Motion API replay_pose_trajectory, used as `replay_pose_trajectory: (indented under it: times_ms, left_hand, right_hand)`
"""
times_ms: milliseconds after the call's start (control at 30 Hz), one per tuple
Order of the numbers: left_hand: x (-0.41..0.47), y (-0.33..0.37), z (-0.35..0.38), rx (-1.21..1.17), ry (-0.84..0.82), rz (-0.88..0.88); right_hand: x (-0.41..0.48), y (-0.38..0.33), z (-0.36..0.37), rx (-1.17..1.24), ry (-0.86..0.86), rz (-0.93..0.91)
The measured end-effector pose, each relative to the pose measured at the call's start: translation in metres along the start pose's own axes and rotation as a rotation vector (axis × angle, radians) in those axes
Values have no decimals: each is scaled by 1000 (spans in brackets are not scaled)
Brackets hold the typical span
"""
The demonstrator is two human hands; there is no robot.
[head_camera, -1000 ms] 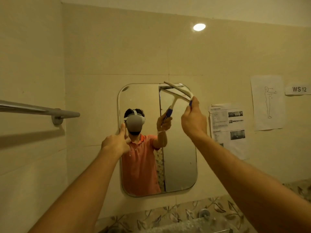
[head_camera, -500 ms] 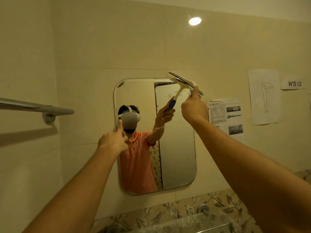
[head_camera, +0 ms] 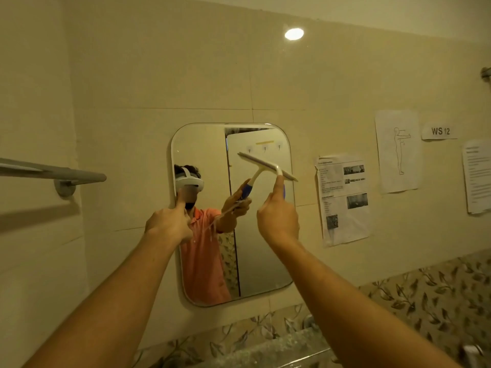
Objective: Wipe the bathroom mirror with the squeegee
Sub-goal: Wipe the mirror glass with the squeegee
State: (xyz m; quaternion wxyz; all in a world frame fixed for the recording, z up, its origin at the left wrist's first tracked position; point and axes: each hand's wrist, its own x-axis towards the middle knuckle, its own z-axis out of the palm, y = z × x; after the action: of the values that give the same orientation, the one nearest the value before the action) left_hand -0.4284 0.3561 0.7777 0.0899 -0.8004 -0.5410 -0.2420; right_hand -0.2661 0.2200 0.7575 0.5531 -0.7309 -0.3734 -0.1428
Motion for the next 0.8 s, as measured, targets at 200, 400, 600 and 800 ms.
replay_pose_trajectory:
  times_ms: [200, 400, 600, 800]
  left_hand:
    - [4, 0, 0, 15, -29, -6]
    - [2, 3, -2, 12, -39, -13]
    - [3, 3, 0, 29, -52, -29]
    - [1, 4, 0, 12, -49, -24]
  right_hand:
    - [-40, 17, 7, -36, -78, 18]
    - [-51, 33, 8, -12, -129, 47]
    - [-17, 26, -26, 158, 19, -11]
    - [63, -17, -61, 79, 101, -91]
